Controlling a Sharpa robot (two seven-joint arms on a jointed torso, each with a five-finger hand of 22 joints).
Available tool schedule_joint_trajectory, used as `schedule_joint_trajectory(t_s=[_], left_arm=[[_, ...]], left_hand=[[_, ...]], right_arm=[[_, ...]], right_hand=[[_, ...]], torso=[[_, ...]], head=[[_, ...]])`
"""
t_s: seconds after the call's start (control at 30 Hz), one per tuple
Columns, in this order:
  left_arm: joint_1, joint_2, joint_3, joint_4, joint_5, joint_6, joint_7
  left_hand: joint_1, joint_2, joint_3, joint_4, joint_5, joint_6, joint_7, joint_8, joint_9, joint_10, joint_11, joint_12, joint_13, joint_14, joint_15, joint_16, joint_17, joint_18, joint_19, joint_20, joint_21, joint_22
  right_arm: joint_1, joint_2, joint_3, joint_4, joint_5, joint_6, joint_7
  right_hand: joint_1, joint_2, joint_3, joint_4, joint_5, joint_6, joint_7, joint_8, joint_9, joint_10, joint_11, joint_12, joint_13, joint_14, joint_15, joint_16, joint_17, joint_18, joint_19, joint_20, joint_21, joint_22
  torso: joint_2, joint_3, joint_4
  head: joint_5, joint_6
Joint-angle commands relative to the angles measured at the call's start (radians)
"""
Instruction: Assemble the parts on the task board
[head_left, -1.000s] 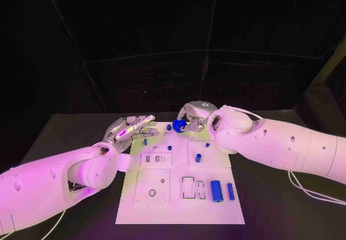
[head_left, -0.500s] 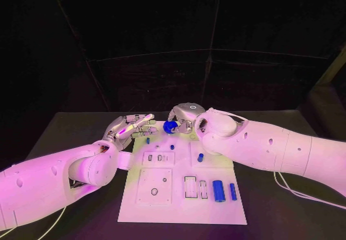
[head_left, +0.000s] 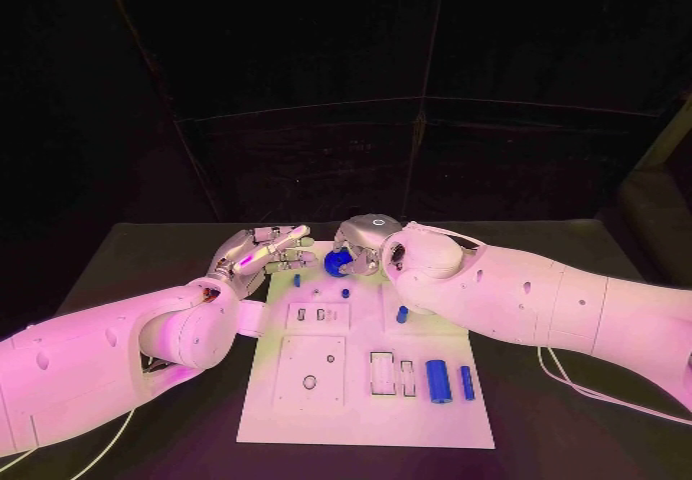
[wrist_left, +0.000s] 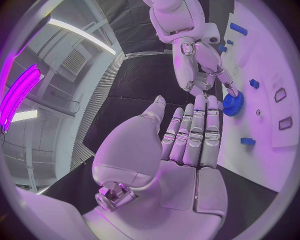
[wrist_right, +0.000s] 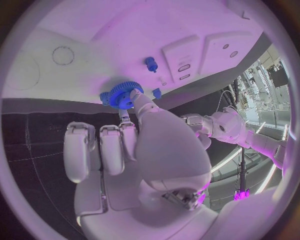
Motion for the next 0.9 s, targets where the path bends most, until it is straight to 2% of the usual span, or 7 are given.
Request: schedule_joint_trajectory(t_s=[0.03,0.43,0.57,0.67,0.73,0.83,0.9], left_arm=[[0.002,0.001,0.001,0.001,-0.001,0.006,0.012],[0.003,0.001,0.001,0.000,-0.001,0.006,0.011],[0.004,0.001,0.001,0.000,-0.001,0.006,0.011],[0.004,0.001,0.001,0.000,-0.001,0.006,0.010],[0.004,0.001,0.001,0.000,-0.001,0.006,0.009],[0.005,0.001,0.001,0.000,-0.001,0.006,0.009],[0.005,0.001,0.001,0.000,-0.001,0.006,0.008]], left_hand=[[0.006,0.001,0.001,-0.007,0.001,0.003,0.004,-0.006,0.000,0.000,-0.003,-0.006,-0.002,0.004,0.004,-0.005,0.001,0.013,0.007,-0.002,-0.005,-0.001],[0.006,0.001,0.001,-0.007,0.001,0.003,0.004,-0.006,0.000,0.000,-0.003,-0.006,-0.002,0.004,0.004,-0.005,0.001,0.013,0.007,-0.002,-0.005,-0.001],[0.006,0.001,0.001,-0.007,0.001,0.003,0.004,-0.006,0.000,0.000,-0.003,-0.006,-0.002,0.004,0.004,-0.005,0.001,0.013,0.007,-0.002,-0.005,-0.001],[0.006,0.001,0.001,-0.007,0.001,0.003,0.004,-0.006,0.000,0.000,-0.003,-0.006,-0.002,0.004,0.004,-0.005,0.001,0.013,0.007,-0.002,-0.005,-0.001],[0.006,0.001,0.001,-0.007,0.001,0.003,0.004,-0.006,0.000,0.000,-0.003,-0.006,-0.002,0.004,0.004,-0.005,0.001,0.013,0.007,-0.002,-0.005,-0.001],[0.007,0.002,0.001,-0.009,0.001,0.003,0.004,-0.006,0.000,0.001,-0.003,-0.007,-0.002,0.004,0.004,-0.006,0.002,0.013,0.007,-0.002,-0.006,-0.001],[0.007,0.002,0.001,-0.009,0.001,0.003,0.004,-0.006,0.000,0.001,-0.003,-0.007,-0.002,0.004,0.004,-0.006,0.002,0.013,0.007,-0.002,-0.006,-0.001]], right_arm=[[0.001,0.003,0.000,-0.003,-0.003,0.028,-0.005],[0.001,0.009,0.000,-0.018,0.006,0.052,-0.012],[0.001,0.012,0.000,-0.020,0.018,0.060,-0.007],[0.001,0.014,0.000,-0.021,0.025,0.067,-0.003],[0.001,0.015,0.000,-0.022,0.032,0.074,-0.001],[0.001,0.016,0.000,-0.023,0.039,0.082,0.001],[0.001,0.016,0.000,-0.024,0.043,0.086,0.002]], right_hand=[[-0.007,0.001,0.007,0.000,0.000,0.100,-0.026,-0.005,0.002,-0.007,-0.003,-0.005,0.080,0.070,-0.004,0.002,0.092,-0.019,0.012,-0.004,0.005,0.106],[-0.064,-0.043,0.021,0.012,-0.037,-0.016,0.012,-0.090,-0.003,-0.029,0.031,-0.039,0.058,0.071,0.025,0.004,0.094,-0.018,0.009,0.021,0.002,0.100],[-0.127,-0.059,-0.009,0.048,-0.054,-0.043,0.014,-0.102,-0.002,-0.032,0.034,-0.044,0.054,0.071,0.029,0.006,0.099,-0.018,0.008,0.027,0.001,0.099],[-0.186,-0.053,-0.033,0.091,-0.051,-0.048,0.015,-0.100,0.000,-0.031,0.037,-0.042,0.056,0.072,0.031,0.009,0.103,-0.018,0.009,0.030,0.001,0.101],[-0.232,-0.049,-0.055,0.130,-0.019,-0.047,0.015,-0.099,0.001,-0.030,0.038,-0.041,0.058,0.072,0.032,0.010,0.105,-0.018,0.009,0.031,0.001,0.101],[-0.281,-0.049,-0.095,0.174,0.079,-0.040,0.014,-0.096,0.002,-0.028,0.036,-0.037,0.062,0.072,0.031,0.012,0.107,-0.019,0.010,0.030,0.002,0.103],[-0.293,-0.047,-0.112,0.188,0.103,-0.038,0.013,-0.096,0.002,-0.027,0.036,-0.035,0.063,0.072,0.031,0.012,0.107,-0.019,0.011,0.030,0.002,0.103]], torso=[[0.000,0.0008,-0.0001],[0.000,0.0007,-0.0007],[0.000,0.0006,-0.0009],[0.000,0.0008,-0.0006],[0.000,0.0010,-0.0005],[0.000,0.0005,-0.0006],[0.000,0.0004,-0.0003]], head=[[0.001,-0.002],[0.000,-0.003],[0.001,-0.003],[0.002,-0.004],[0.002,-0.004],[0.003,-0.005],[0.003,-0.006]])
